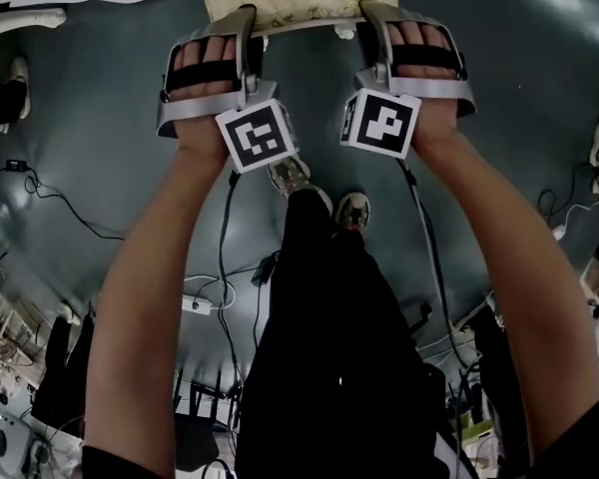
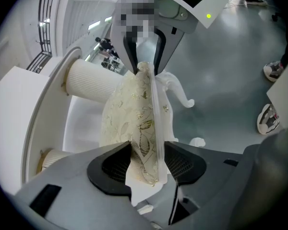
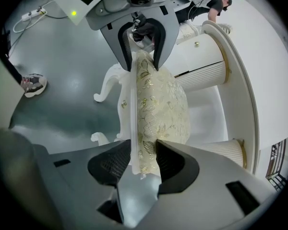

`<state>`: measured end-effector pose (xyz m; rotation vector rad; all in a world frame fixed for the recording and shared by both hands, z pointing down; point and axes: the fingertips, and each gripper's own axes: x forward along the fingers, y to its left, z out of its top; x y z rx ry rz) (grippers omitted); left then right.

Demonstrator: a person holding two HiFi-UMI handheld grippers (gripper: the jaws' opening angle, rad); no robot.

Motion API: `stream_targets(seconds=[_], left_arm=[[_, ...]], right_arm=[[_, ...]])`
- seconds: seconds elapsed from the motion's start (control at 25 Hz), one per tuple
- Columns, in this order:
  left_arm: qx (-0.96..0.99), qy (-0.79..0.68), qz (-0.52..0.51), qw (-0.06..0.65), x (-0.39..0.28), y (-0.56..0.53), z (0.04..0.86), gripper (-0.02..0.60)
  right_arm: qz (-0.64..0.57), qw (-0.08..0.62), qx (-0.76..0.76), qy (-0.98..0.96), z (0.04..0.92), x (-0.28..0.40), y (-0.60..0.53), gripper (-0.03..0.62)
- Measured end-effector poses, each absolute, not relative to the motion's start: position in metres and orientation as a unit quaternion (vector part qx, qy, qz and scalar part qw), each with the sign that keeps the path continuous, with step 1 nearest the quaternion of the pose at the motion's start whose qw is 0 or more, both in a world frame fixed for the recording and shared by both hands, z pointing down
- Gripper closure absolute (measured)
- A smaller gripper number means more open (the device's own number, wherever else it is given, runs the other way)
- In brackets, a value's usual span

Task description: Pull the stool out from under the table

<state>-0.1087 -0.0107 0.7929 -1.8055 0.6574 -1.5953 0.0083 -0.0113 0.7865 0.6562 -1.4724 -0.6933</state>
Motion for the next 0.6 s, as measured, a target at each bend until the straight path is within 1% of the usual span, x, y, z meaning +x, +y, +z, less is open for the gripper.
stream_targets(seconds=[0.6], left_arm=[[-0.671, 0.229, -0.613, 0.350, -0.109, 0.068, 0.793, 0.354]], right_arm=[[-0.263, 0.630, 0.305, -0.664, 0.782, 0.011, 0.081, 0.439]])
